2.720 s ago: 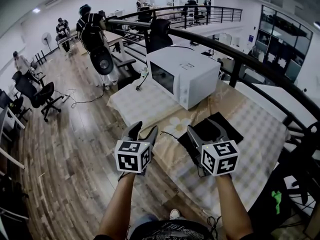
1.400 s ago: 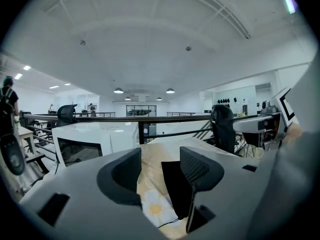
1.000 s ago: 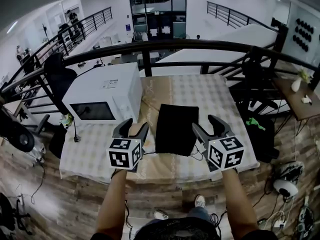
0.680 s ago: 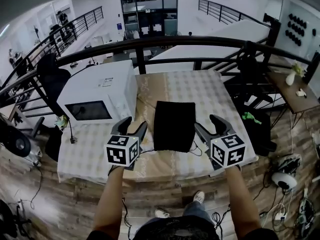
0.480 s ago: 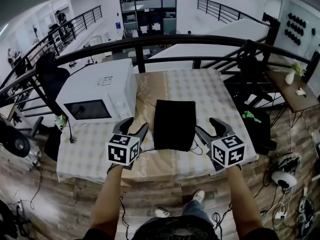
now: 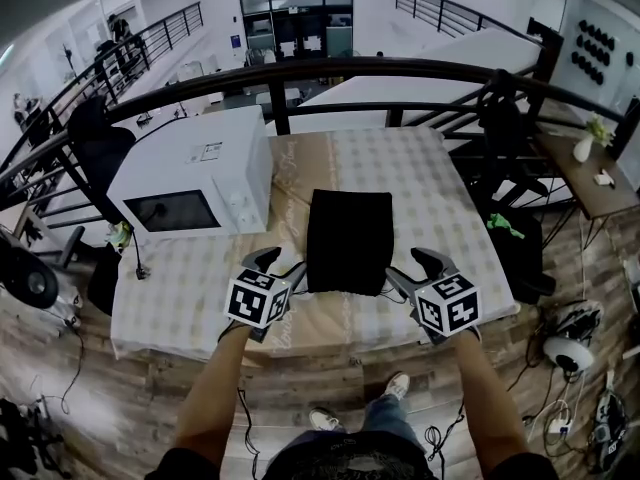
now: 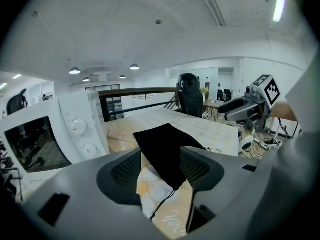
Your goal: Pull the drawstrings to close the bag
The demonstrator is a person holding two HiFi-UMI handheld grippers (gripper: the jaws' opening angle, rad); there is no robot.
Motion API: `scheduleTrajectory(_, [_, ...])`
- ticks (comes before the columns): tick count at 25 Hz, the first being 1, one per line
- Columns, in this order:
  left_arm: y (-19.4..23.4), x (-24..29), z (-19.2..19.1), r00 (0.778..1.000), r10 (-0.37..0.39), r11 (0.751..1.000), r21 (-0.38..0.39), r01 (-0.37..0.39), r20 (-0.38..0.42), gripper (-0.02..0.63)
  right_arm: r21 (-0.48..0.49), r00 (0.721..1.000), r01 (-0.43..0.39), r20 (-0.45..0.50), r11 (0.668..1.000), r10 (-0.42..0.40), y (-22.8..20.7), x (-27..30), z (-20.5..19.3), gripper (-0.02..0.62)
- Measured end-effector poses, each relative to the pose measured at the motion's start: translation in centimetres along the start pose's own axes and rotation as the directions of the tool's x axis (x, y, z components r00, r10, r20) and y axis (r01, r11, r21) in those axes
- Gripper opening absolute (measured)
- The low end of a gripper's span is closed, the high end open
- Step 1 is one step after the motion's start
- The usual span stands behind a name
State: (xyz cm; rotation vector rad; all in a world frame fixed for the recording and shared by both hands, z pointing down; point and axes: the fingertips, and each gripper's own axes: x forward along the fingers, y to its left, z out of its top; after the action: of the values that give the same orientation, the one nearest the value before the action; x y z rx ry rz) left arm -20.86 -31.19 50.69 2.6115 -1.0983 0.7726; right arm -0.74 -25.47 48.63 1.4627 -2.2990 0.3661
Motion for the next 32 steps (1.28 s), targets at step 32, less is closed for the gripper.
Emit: scheduleTrajectory(32, [-2.3,6.6,-12.5,0.918,-0.090,0.977,0.143,0.156,-0.386,0.244,-0.098,0.904,-0.247,-0.381,0.964,0.193,1.3,6.6,-13.7,0.224])
